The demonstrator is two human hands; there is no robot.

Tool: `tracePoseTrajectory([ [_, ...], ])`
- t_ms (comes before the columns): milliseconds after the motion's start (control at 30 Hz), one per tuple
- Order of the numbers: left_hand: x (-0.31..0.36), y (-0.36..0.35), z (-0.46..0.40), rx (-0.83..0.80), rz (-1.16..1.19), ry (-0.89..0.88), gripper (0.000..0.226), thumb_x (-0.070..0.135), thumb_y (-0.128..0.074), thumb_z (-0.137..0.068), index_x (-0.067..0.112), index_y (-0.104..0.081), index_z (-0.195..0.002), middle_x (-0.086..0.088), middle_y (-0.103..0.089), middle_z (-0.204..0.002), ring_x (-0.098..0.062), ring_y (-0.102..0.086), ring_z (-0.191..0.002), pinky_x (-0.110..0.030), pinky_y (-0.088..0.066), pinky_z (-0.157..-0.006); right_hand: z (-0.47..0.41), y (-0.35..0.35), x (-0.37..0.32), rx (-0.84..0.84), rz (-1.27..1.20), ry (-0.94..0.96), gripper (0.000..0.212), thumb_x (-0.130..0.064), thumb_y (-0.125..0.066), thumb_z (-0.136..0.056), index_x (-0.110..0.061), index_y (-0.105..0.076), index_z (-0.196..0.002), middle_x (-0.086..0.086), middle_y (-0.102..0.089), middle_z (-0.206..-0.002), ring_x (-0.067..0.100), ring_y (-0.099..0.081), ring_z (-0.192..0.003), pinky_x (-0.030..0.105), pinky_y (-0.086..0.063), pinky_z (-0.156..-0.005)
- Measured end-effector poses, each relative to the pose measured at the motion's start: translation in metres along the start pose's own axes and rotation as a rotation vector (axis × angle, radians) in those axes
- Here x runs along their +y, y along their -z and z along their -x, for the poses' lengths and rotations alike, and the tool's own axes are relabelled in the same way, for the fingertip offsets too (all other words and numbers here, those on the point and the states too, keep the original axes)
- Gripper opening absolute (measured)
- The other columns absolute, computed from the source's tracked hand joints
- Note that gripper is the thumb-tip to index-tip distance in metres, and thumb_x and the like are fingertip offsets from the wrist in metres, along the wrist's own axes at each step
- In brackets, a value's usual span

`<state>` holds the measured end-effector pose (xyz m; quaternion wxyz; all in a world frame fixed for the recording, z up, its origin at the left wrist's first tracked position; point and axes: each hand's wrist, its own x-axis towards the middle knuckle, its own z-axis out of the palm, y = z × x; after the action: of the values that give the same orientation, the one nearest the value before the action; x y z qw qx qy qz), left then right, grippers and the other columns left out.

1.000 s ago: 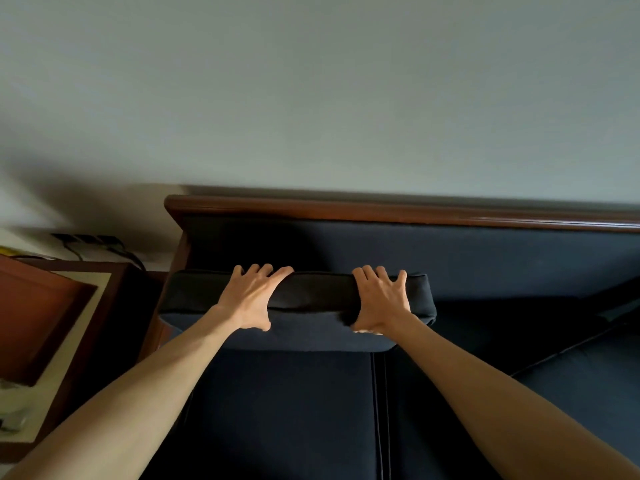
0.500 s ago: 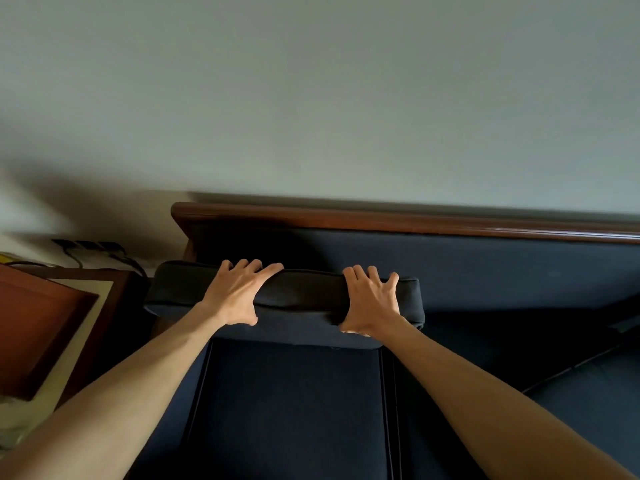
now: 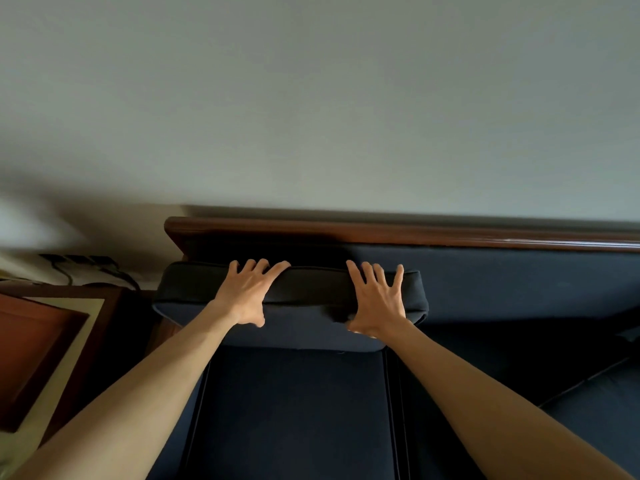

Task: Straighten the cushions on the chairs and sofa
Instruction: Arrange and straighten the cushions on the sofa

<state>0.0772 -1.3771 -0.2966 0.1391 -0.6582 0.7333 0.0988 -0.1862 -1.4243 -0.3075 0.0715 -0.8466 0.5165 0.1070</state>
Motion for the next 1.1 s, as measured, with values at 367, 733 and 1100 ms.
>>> tracePoseTrajectory([
  [367, -0.024, -0.002, -0.025, 0.021, 0.011, 0.114, 0.133, 0.025, -0.088, -0.063, 0.037, 0.011, -0.151, -0.006, -0.014, -0.160, -0.028, -0.010, -0.149, -0.059, -0.016, -0.117, -0.023, -0.008, 0.000, 0.047, 0.028, -0.018, 0.096, -0.034, -0.062, -0.093, -0.023, 0.009, -0.156, 0.014, 0.005, -0.165, 0.032, 0.004, -0.153, 0.059, -0.008, -0.119],
  [733, -0.026, 0.015, -0.016, 0.056, -0.152, 0.164, 0.102, 0.019, -0.076, -0.068, 0.032, -0.019, -0.151, 0.002, -0.054, -0.125, -0.022, -0.048, -0.120, -0.051, -0.033, -0.093, -0.025, 0.006, 0.010, 0.056, 0.148, 0.033, 0.113, -0.052, -0.075, -0.075, -0.030, 0.001, -0.155, 0.012, -0.024, -0.152, 0.032, -0.021, -0.141, 0.059, -0.032, -0.103],
  [1100, -0.026, 0.001, -0.034, 0.038, -0.001, 0.207, 0.126, 0.016, -0.084, -0.066, 0.031, 0.005, -0.154, -0.009, -0.012, -0.160, -0.028, -0.009, -0.149, -0.057, -0.019, -0.113, -0.034, -0.012, 0.010, 0.056, 0.050, 0.019, 0.108, -0.034, -0.073, -0.085, -0.023, 0.007, -0.157, 0.015, -0.002, -0.163, 0.032, -0.005, -0.152, 0.063, -0.017, -0.115],
])
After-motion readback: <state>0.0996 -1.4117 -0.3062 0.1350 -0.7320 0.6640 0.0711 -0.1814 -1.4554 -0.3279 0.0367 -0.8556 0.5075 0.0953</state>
